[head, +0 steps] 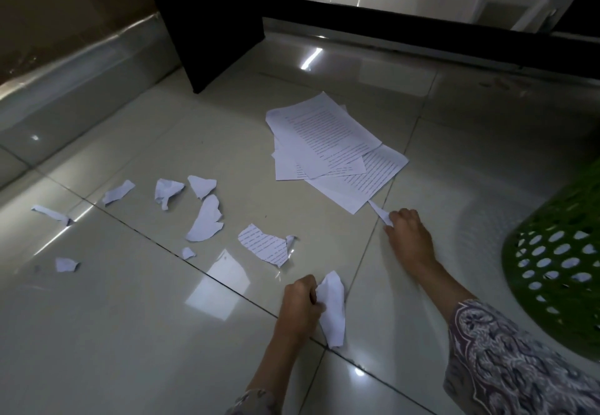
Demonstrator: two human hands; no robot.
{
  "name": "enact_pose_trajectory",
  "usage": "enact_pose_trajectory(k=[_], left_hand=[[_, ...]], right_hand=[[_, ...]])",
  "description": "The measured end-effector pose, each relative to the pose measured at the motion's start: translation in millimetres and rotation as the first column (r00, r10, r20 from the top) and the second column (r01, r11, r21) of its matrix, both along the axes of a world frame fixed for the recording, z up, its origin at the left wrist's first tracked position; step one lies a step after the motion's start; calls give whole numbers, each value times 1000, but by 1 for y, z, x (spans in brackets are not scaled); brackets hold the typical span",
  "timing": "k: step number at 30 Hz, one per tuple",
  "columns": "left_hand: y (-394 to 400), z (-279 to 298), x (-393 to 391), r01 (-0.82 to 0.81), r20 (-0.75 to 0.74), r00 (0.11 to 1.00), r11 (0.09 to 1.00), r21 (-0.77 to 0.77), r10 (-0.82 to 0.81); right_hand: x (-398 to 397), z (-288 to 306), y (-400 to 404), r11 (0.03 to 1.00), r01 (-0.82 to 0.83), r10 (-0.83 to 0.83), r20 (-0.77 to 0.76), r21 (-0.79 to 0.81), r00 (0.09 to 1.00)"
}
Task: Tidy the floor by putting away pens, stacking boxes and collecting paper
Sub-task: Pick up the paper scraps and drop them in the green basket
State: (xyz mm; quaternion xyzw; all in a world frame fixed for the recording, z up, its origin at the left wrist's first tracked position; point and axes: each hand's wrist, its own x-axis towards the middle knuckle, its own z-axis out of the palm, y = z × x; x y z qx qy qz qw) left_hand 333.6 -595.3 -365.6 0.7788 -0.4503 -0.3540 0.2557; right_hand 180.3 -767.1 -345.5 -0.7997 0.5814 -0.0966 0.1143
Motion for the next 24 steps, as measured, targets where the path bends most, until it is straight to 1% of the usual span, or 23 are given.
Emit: enact_pose_trajectory(k=[2, 4, 5, 7, 8, 9, 12, 15, 17, 19, 22, 24], left_hand=[[0, 1, 0, -14, -28, 1000, 1000, 12, 14], [0, 4, 0, -29, -80, 996, 1000, 10, 30], [0, 6, 1, -32, -99, 995, 999, 6, 32], [-1, 10, 4, -28, -124, 992, 999, -16, 26], [-2, 12, 6, -35, -139, 990, 999, -35, 30], [-3, 15, 7, -52, -155, 987, 997, -52, 44], [-10, 23, 10, -115, -213, 973, 987, -108, 90], [-22, 43, 6, -178, -333, 936, 972, -154, 118], [-35, 63, -1, -232, -404, 903, 957, -176, 145], [-49, 87, -11, -262, -466, 873, 944, -200, 144], [-69, 121, -31, -254, -533, 840, 944, -210, 107], [-79, 143, -43, -230, -567, 821, 949, -215, 71]], right_hand=[[1, 1, 0, 997, -70, 69, -47, -24, 996], [2, 5, -4, 999, -37, 37, -33, 5, 999], [1, 7, -5, 1000, 14, -14, 14, 28, 1000], [2, 11, -3, 990, 112, -125, 181, 85, 975], [2, 13, 1, 984, 135, -164, 280, 120, 946], [2, 15, 6, 981, 131, -174, 344, 143, 923], [0, 24, 25, 986, 40, -110, 459, 160, 882], [0, 35, 36, 987, -56, -34, 533, 153, 845], [0, 46, 41, 969, -110, -43, 587, 222, 808], [-2, 62, 45, 956, -133, -78, 662, 262, 746], [-9, 93, 49, 957, -139, -103, 750, 253, 653], [-16, 115, 51, 966, -114, -113, 778, 232, 618]])
